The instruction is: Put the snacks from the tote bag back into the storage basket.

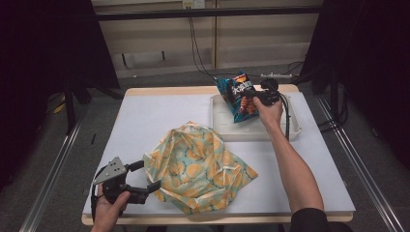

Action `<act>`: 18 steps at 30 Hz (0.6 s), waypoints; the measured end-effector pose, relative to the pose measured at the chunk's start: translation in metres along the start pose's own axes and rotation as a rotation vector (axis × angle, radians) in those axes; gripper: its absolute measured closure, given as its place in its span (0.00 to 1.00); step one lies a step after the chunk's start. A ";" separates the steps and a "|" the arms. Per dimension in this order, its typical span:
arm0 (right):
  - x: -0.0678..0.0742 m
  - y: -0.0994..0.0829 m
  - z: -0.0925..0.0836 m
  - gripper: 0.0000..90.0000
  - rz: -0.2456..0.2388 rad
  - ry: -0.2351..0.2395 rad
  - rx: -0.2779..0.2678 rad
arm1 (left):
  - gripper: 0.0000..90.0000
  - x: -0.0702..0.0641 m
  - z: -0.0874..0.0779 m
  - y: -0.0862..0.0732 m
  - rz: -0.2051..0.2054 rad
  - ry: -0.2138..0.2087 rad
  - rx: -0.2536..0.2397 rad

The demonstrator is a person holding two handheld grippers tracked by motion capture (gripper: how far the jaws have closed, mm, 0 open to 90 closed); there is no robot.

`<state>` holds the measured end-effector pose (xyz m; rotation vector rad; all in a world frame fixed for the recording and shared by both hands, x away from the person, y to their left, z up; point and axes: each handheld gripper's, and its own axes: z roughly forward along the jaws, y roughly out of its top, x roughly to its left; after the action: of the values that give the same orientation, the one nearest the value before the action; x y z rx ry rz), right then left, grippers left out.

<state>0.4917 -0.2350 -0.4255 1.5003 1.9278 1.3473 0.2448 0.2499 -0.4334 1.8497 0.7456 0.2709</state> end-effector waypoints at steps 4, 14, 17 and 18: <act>0.000 -0.006 0.008 1.00 0.000 0.007 0.014 | 0.04 0.003 -0.001 -0.001 -0.003 -0.005 -0.006; 0.010 -0.011 0.013 1.00 -0.052 0.045 0.046 | 0.04 0.001 -0.002 0.000 0.001 0.004 -0.007; 0.012 -0.013 -0.001 1.00 -0.064 0.093 0.044 | 0.04 0.001 0.000 0.000 0.002 -0.003 0.000; 0.012 -0.015 -0.012 1.00 -0.093 0.122 0.055 | 0.04 0.000 0.001 0.000 0.002 -0.005 0.004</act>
<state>0.4704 -0.2299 -0.4294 1.3632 2.0985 1.3842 0.2452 0.2493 -0.4336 1.8550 0.7410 0.2662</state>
